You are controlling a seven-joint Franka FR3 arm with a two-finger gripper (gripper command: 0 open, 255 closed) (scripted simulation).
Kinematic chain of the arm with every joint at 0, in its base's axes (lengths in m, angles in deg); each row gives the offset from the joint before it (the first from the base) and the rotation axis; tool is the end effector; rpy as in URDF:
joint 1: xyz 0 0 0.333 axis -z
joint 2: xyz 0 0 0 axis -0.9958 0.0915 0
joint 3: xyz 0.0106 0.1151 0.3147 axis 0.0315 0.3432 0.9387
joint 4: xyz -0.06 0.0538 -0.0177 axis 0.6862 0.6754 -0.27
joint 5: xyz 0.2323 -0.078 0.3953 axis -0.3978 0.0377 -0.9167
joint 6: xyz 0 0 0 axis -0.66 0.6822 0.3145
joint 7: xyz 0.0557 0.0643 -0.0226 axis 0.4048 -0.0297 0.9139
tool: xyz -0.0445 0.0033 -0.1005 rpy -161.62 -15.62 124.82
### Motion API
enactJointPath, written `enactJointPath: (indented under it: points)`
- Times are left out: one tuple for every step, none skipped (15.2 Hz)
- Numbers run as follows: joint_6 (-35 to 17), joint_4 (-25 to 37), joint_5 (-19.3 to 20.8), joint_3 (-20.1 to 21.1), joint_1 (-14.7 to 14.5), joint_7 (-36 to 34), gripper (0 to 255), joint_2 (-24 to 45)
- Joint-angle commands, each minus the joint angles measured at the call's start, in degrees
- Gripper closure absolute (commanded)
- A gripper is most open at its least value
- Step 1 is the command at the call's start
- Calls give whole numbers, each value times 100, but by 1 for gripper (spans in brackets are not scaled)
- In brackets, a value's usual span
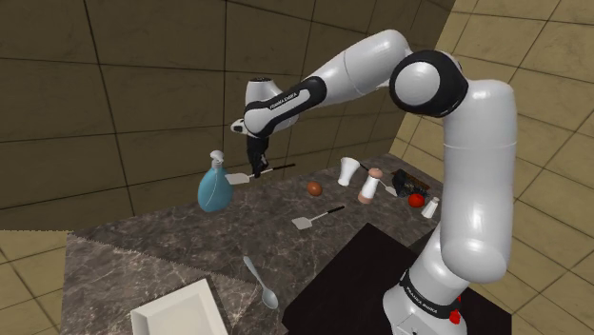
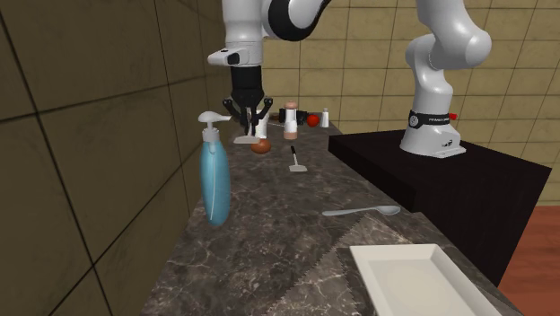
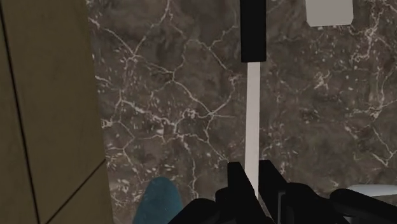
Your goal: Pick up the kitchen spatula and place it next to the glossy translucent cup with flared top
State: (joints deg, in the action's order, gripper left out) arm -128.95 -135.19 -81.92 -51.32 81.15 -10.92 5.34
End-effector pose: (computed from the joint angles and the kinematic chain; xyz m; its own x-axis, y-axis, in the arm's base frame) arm 0.7057 0.0454 0.2563 0.2415 0.9689 -0.0547 0.9701 -0.2425 -0.0124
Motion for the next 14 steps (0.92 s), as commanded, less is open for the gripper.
enactJointPath:
  points:
    - [122,36,-6,0,5,14,255,-84]
    - [176,51,-8,1,6,18,255,-123]
    - [98,-147,-14,-25,77,114,255,-248]
    - [23,-339,-21,-53,150,213,255,-370]
    - [-48,-523,-26,-83,222,314,255,-488]
    - [-115,-699,-32,-115,295,418,255,-602]
    - [-180,-867,-37,-149,367,524,255,-711]
    - [-241,-1028,-42,-185,440,633,255,-817]
    - [-299,-1182,-46,-222,513,743,255,-918]
    - [-354,-1330,-50,-262,586,856,255,-1016]
    - [-406,-1470,-53,-303,661,971,255,-1109]
    - [-456,-1603,-55,-346,736,1088,255,-1199]
    - [-503,-1730,-56,-390,811,1207,255,-1285]
    - [-548,-1851,-57,-438,885,1329,255,-1366]
